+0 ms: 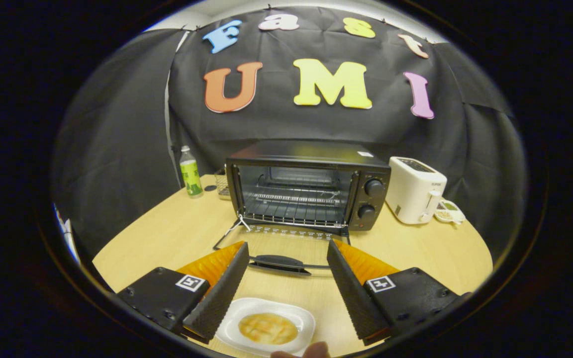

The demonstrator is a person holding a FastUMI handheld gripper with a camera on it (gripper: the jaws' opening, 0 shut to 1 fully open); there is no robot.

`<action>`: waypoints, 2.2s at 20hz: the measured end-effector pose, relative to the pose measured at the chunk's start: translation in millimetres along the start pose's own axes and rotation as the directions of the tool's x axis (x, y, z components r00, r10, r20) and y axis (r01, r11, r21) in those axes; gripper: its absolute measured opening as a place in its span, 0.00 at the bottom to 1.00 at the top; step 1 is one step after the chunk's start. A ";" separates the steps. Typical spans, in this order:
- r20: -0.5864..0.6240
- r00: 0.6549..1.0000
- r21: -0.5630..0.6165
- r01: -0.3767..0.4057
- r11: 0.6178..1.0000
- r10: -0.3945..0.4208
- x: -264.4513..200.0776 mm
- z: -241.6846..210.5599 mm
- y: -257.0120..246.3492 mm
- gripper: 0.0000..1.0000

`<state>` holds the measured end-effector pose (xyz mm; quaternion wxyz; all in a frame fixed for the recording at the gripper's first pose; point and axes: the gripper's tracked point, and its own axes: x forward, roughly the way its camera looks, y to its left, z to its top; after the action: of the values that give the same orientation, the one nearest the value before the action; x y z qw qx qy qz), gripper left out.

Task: Open the toaster oven, put the food inside, and close the toaster oven door.

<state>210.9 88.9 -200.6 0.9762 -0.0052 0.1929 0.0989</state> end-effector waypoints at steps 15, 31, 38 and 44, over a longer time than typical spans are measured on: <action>0.027 1.000 0.030 0.001 1.000 -0.002 -54.3 -115.8 25.0 1.00; -0.090 0.994 -0.018 0.065 0.998 -0.066 -31.5 -158.0 23.8 0.88; -0.075 0.997 0.075 0.029 0.997 -0.023 -35.0 -145.4 20.6 0.46; 0.033 0.999 0.200 0.018 0.980 -0.025 -36.4 -86.4 12.4 0.36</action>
<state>143.1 89.9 -266.5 0.9761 0.0926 0.1845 0.0684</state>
